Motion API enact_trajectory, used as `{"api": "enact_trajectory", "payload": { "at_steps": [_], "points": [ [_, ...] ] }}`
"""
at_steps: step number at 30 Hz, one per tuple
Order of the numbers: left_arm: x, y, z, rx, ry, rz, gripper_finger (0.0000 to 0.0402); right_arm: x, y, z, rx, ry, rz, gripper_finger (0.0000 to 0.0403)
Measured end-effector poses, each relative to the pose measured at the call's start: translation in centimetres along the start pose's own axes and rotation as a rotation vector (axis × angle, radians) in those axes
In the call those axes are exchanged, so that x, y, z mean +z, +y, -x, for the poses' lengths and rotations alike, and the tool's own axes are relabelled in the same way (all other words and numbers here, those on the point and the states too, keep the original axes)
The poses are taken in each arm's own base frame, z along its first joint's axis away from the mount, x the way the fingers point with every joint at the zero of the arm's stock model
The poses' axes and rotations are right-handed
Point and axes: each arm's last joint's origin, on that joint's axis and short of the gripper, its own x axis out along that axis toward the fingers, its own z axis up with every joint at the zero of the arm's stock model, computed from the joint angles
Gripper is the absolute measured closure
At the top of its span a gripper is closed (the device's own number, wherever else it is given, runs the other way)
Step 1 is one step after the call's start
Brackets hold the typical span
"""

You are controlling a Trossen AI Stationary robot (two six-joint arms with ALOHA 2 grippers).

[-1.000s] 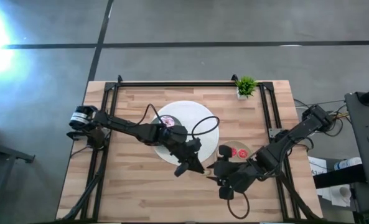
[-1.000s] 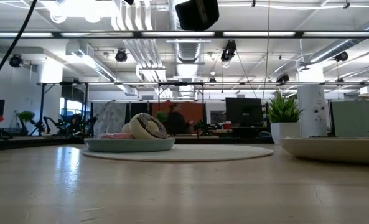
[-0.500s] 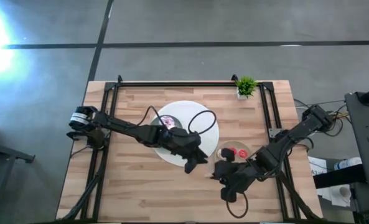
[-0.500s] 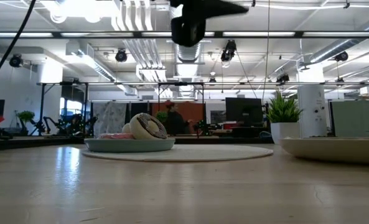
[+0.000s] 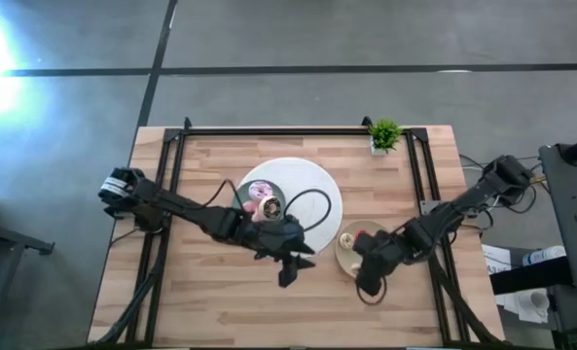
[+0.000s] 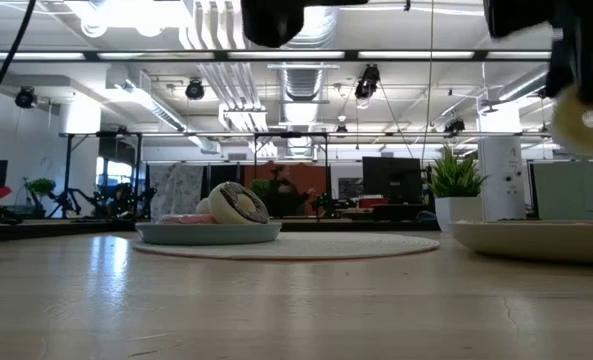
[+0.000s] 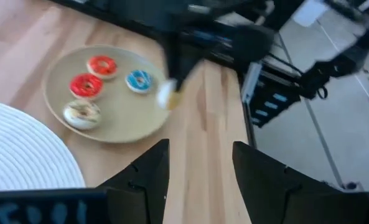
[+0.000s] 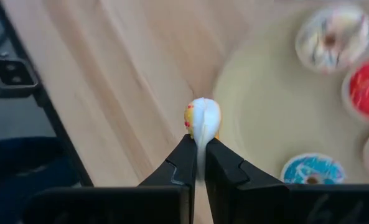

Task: Pick & Place donuts
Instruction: Put the small yellow donut on the brown plate

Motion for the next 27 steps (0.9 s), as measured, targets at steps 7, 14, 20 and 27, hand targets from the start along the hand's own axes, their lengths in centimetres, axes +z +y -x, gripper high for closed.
{"api": "enact_trajectory", "payload": {
  "at_steps": [7,14,20,27],
  "points": [
    [-1.8,-2.1,0.2,-0.001,0.021,-0.012,0.0252,0.0,-5.5,-2.6,0.104,0.006,-0.258,0.039],
    [-3.1,-2.4,0.2,0.043,0.036,0.028,0.0252,0.1,-7.9,-4.1,0.172,0.021,-0.329,0.039],
    [-3.6,-2.2,0.1,0.055,0.046,0.054,0.0252,0.0,-8.0,-5.0,0.157,0.04,-0.347,0.039],
    [-3.6,-2.1,0.1,0.074,0.035,0.054,0.0252,0.3,-7.5,-6.5,0.101,0.077,-0.302,0.038]
  ]
}}
